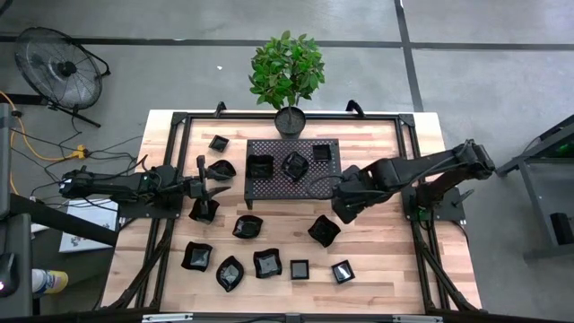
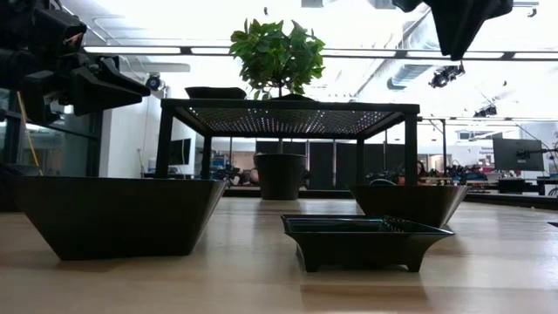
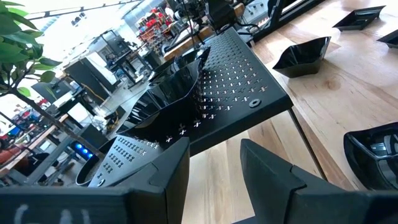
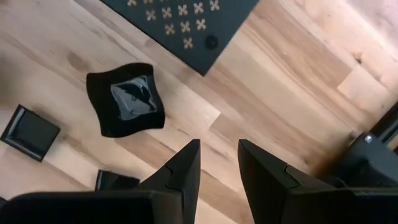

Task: Pick & Place Mini shaped plates
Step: Stack the black distorted square plate on top of the other black distorted square plate on the shelf

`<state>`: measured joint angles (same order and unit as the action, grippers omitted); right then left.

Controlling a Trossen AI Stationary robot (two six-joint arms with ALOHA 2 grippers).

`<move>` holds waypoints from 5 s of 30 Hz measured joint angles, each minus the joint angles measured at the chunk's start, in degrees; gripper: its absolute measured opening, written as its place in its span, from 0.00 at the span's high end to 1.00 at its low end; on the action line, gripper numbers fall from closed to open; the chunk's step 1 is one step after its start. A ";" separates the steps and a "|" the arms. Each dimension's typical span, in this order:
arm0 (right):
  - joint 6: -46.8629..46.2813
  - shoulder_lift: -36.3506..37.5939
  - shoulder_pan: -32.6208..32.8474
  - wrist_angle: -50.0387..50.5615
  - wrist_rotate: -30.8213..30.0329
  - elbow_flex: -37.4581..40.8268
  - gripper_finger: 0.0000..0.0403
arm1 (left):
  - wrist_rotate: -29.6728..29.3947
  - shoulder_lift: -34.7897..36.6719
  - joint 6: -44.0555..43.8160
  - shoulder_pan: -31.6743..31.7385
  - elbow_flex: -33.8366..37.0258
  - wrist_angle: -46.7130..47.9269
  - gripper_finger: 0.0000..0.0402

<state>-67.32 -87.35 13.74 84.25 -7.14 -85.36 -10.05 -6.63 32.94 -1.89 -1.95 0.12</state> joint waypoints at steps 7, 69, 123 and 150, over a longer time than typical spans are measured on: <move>-1.53 0.00 0.91 -0.33 0.86 0.02 0.74 | 0.01 0.00 0.00 0.00 0.00 0.00 0.65; -49.64 -5.74 9.11 -61.04 5.52 34.45 0.86 | 0.01 0.00 0.01 0.00 -0.01 0.00 0.65; 1.73 9.16 -2.83 -30.01 3.68 3.26 1.00 | 0.01 0.00 -0.01 0.00 0.01 0.00 0.65; 9.47 -18.51 -19.49 -30.49 12.76 -28.22 1.00 | 0.01 0.01 0.00 0.00 0.00 0.00 0.65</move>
<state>-57.84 -105.86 -5.75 53.76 5.62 -113.59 -10.04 -6.63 32.94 -1.89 -1.95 0.12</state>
